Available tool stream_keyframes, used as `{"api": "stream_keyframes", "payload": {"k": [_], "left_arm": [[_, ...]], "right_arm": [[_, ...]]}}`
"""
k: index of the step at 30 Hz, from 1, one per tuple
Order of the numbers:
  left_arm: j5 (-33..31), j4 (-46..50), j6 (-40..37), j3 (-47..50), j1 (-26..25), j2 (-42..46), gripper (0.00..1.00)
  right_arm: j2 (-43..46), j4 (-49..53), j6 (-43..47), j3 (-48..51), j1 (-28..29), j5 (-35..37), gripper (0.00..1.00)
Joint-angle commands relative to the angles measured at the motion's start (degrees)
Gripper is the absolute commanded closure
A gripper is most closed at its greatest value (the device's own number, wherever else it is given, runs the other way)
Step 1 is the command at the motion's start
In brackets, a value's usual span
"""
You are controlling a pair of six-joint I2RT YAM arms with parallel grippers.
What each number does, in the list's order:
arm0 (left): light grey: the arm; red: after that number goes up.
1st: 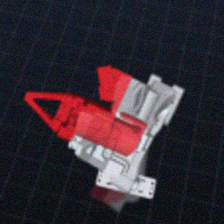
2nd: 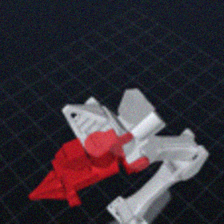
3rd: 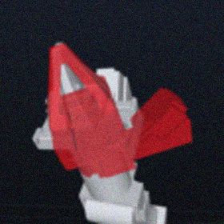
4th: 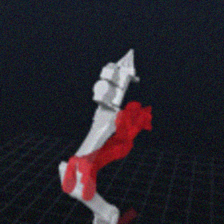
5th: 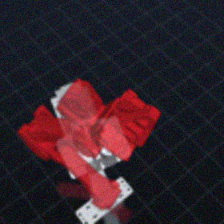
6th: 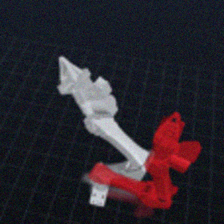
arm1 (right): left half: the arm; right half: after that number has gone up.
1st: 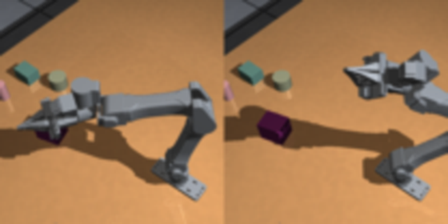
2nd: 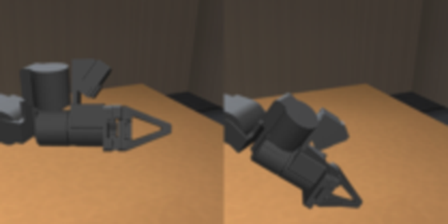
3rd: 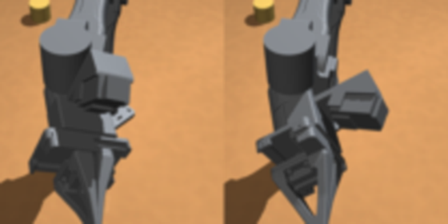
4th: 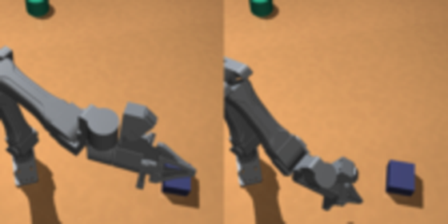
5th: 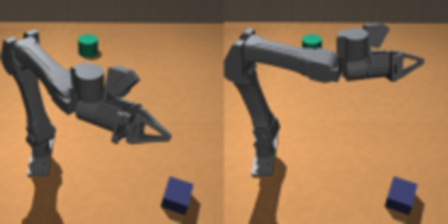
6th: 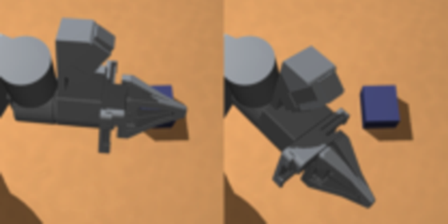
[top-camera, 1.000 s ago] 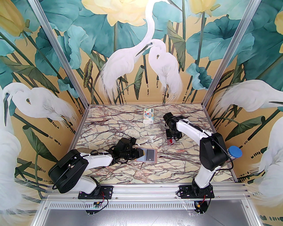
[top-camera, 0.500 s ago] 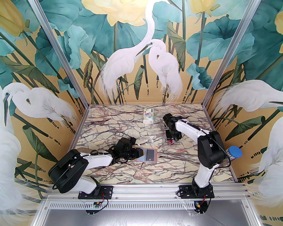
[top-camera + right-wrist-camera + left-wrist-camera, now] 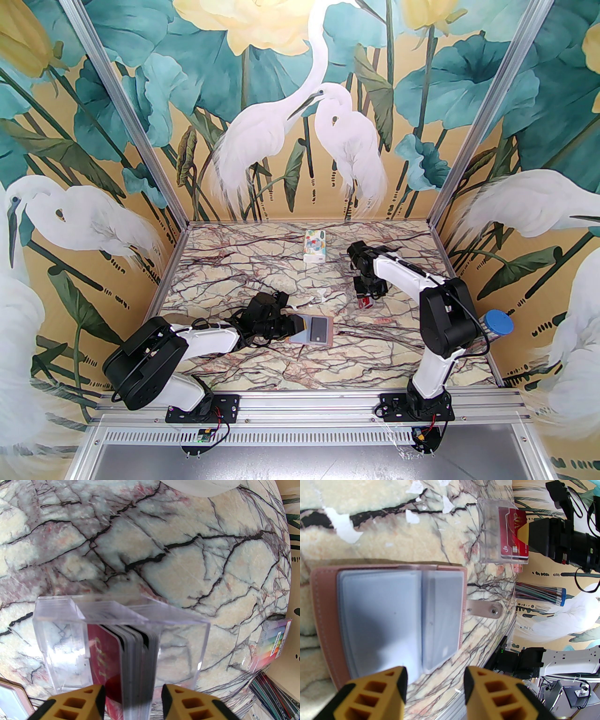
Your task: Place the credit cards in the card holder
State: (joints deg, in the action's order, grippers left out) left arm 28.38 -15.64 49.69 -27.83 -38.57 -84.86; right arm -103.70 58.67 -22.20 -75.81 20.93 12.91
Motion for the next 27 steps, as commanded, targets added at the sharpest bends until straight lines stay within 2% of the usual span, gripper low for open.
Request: {"api": "stream_keyframes", "payload": {"k": [1,8,16,27], "left_arm": [[-0.16,-0.31,-1.26,0.67,0.33,-1.05,0.55],[-0.17,-0.53,-1.22,0.71,0.34,-1.12,0.55],[-0.06,-0.86,-1.09,0.68,0.35,-1.39,0.55],[-0.17,-0.92,-1.0,0.94,0.41,-1.31,0.55]], "right_arm": [[2.24,1.78,0.79,-1.05,-0.75,1.99,0.55],[3.46,2.32,1.1,-1.27,-1.64,2.06,0.58],[4.3,2.77,1.1,-1.16,-1.86,1.66,0.66],[4.91,3.03,0.93,-1.1,-1.86,0.76,0.86]]}}
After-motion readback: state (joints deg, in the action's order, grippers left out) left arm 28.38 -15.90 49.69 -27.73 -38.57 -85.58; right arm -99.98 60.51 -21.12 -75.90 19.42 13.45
